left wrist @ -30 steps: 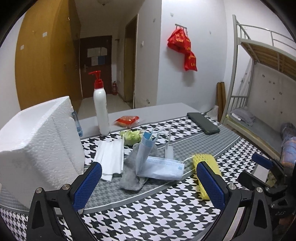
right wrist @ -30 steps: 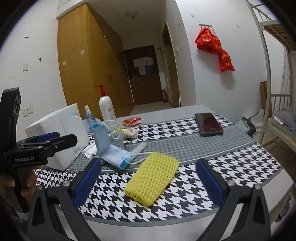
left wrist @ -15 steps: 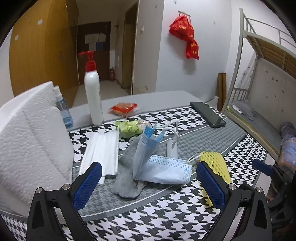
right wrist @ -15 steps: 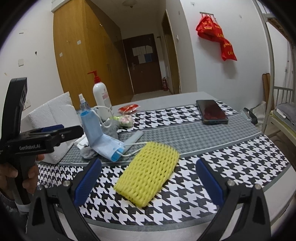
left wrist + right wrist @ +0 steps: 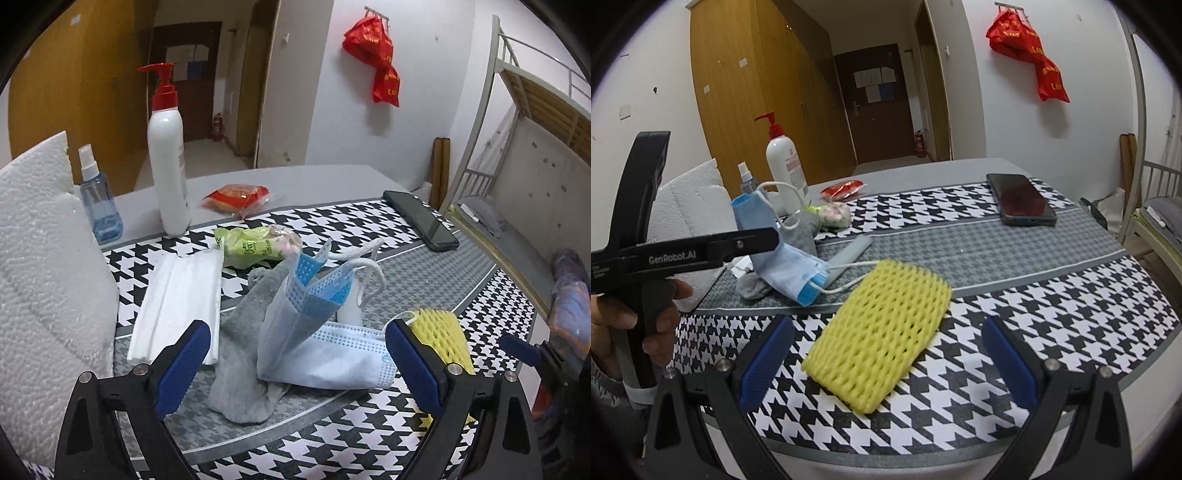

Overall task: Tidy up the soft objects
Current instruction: 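Grasp the yellow foam net with the right tool while the left tool grasps the blue mask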

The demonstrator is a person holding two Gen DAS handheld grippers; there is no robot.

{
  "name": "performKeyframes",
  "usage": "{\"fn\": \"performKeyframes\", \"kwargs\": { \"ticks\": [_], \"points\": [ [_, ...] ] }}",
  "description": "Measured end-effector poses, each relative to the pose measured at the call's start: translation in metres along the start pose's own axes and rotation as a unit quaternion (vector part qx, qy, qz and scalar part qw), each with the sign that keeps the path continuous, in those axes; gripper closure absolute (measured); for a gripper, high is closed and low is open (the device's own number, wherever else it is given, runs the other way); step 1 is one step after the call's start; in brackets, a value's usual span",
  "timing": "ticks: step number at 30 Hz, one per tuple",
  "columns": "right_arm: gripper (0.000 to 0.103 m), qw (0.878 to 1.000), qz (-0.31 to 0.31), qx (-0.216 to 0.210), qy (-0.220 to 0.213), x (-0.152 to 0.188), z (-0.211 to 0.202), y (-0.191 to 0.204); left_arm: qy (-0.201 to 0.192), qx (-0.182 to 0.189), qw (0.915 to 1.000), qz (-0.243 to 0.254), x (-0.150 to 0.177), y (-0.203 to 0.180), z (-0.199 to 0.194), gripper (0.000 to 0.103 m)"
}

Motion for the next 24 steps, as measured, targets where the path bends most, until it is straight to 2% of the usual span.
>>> {"fn": "performKeyframes", "kwargs": {
  "ticks": [2,7,9,17,19,21,24],
  "points": [
    [0.0,1.0,-0.004,0.002,0.002,0.0,0.003,0.0,-0.002,0.002,1.0,0.004,0.0,-0.001,0.0,0.008],
    [0.0,1.0,-0.007,-0.006,0.009,0.0,0.009,0.002,-0.005,0.002,1.0,0.007,0.001,-0.001,0.002,0.019],
    [0.0,1.0,-0.01,-0.008,0.011,-0.001,0.009,0.003,-0.003,0.005,1.0,0.004,0.002,0.0,0.004,0.03],
    [0.0,0.999,-0.026,-0.007,0.03,0.002,0.017,0.01,0.006,0.016,0.9998,0.007,0.005,-0.002,0.01,0.043],
    [0.001,0.999,-0.031,-0.007,0.033,0.002,0.018,0.012,0.004,0.022,0.9997,0.009,0.005,-0.003,0.01,0.05],
    [0.004,0.999,-0.032,-0.007,0.037,0.003,0.02,0.012,0.005,0.026,0.9996,0.009,0.006,-0.003,0.011,0.062],
    [0.013,0.998,-0.033,-0.008,0.046,0.006,0.023,0.014,0.004,0.033,0.9994,0.009,0.005,-0.003,0.011,0.067]
  ]
}}
Point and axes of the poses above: each gripper's, at about its wrist camera, not at the fingertips, and z roughly the way its jaws point, y to its left, x to its underside, the point moved 7 cm from there along z, roughly the way its jaws point
